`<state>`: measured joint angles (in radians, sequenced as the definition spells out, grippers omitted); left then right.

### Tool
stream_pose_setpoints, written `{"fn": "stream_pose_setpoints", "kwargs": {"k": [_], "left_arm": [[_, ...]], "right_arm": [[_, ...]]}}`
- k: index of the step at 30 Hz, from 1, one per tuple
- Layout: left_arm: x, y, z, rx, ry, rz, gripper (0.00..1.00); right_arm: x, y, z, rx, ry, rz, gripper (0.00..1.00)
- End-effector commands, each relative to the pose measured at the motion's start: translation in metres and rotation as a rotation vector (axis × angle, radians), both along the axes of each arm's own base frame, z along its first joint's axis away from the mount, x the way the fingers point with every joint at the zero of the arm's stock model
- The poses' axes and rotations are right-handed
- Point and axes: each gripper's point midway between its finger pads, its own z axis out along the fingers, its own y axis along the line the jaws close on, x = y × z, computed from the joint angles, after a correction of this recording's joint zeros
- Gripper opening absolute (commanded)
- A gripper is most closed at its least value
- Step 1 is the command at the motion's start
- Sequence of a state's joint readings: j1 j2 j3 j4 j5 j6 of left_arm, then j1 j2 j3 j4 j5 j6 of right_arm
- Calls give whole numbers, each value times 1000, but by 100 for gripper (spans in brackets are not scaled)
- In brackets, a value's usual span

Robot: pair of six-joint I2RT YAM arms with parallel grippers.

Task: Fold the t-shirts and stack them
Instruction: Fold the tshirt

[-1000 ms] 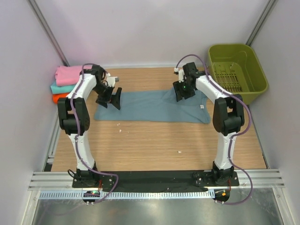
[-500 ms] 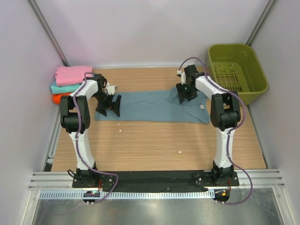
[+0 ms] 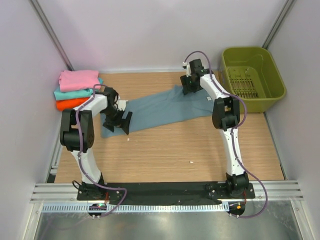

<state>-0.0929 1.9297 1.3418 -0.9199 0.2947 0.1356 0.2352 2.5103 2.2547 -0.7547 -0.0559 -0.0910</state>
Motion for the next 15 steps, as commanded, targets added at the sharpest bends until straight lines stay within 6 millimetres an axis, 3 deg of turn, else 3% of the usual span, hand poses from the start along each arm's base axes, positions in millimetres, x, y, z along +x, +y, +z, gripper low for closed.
{"fn": "stream_pose_setpoints", "kwargs": {"k": [1, 3, 6, 9, 10, 11, 12, 13, 15], "left_arm": [[-43, 1, -9, 79, 86, -73, 99], [-55, -9, -8, 97, 85, -131, 100], [-79, -21, -6, 135, 79, -218, 100], [-81, -30, 19, 171, -48, -299, 99], [-84, -30, 29, 176, -61, -320, 99], [-84, -32, 44, 159, -92, -329, 100], [-84, -32, 58, 159, -97, -336, 100], [-84, -32, 66, 155, -108, -346, 99], [-79, -31, 87, 160, -152, -360, 100]], "right_arm": [[41, 2, 8, -3, -125, -42, 66], [53, 2, 6, -21, -164, -60, 69], [70, 15, 23, -7, -246, -45, 69], [86, 16, 66, -42, -365, -55, 70], [88, 14, 94, -39, -416, -62, 71], [89, 11, 109, -44, -444, -72, 72], [88, 5, 124, -53, -464, -98, 75], [82, 2, 152, -37, -495, -113, 76], [69, -5, 170, -1, -482, -157, 78]]}}
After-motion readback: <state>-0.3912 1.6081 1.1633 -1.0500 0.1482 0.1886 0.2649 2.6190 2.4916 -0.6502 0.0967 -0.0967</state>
